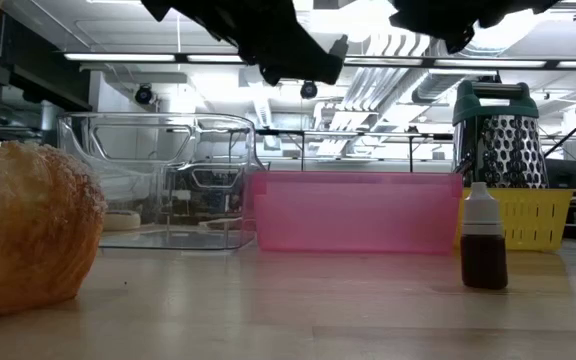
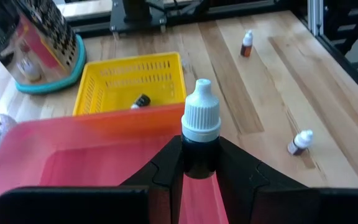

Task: Pick & Place Food Item
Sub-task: Put the black food coloring bottle into the yellow bin

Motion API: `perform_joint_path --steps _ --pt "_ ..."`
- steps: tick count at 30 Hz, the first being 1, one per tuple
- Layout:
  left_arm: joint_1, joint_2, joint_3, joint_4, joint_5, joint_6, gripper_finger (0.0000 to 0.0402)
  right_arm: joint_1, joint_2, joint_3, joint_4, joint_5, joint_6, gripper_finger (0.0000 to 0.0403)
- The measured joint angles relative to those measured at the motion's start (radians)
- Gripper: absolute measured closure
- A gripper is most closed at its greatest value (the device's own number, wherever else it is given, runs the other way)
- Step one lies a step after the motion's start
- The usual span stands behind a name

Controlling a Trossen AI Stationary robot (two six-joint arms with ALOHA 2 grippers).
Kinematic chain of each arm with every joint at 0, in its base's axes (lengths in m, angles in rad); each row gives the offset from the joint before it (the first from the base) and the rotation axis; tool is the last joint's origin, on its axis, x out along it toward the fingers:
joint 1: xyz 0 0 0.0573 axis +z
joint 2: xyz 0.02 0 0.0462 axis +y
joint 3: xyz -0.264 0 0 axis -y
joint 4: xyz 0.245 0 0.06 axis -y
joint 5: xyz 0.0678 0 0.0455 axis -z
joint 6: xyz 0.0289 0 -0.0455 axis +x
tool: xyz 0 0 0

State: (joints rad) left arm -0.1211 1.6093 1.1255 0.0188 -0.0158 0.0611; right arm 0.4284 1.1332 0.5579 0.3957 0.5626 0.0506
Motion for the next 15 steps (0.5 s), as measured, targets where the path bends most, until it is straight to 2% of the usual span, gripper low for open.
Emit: perform_joint_path --steps 9,15 --pt "0.000 0.000 0.000 0.052 0.000 0.014 0.0328 -0.057 0.117 0.000 0.144 -0.121 -0.016 0.0254" --pt "0.000 0.000 0.000 0.056 0.000 0.014 0.0328 -0.072 0.151 0.000 0.193 -0.131 -0.030 0.0254"
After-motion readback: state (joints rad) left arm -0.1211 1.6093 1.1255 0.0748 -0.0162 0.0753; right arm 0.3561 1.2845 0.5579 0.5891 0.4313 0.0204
